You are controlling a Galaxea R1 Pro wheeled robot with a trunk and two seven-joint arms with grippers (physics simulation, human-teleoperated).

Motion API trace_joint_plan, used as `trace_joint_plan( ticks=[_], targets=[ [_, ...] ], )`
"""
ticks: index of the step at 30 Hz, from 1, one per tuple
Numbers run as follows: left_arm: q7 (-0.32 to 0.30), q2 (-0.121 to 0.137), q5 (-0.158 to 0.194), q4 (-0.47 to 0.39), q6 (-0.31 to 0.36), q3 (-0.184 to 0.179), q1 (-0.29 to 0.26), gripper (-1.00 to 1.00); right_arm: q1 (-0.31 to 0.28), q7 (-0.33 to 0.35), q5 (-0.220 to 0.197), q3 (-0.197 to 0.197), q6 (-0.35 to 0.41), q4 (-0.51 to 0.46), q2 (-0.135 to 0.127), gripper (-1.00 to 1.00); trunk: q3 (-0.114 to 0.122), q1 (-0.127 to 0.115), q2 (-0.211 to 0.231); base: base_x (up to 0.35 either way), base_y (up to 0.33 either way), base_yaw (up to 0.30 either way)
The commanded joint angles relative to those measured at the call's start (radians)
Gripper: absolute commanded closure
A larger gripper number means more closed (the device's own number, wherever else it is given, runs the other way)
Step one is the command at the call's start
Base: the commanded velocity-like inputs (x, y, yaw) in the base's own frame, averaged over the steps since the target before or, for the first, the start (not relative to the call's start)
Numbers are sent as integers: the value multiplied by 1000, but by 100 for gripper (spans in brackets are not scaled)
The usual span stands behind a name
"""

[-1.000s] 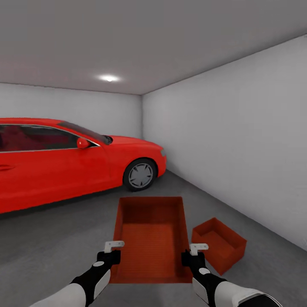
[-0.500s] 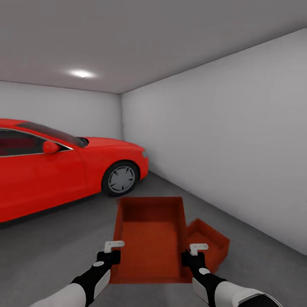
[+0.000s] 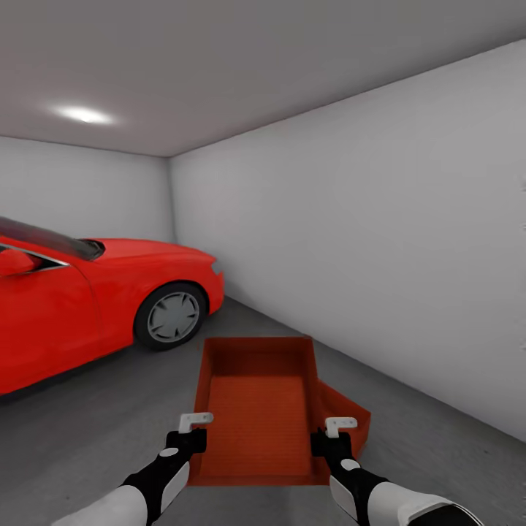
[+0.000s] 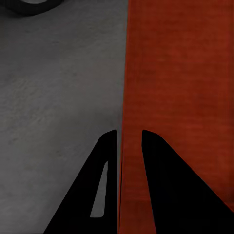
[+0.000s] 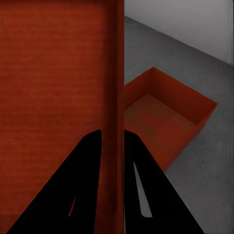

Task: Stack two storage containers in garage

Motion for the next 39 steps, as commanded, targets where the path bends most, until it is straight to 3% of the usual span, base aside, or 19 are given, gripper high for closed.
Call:
trace_joint_plan(
  ticks=[1, 39],
  targets=[
    [12, 48, -2, -3, -17, 18, -1, 100, -2, -2, -28, -76, -7, 5, -4, 100, -1, 1, -1, 311, 177, -282],
    [12, 48, -2, -3, -17, 18, -1, 100, -2, -1, -28, -76, -7, 5, -5, 100, -1, 1, -1, 298, 220, -282]
  ],
)
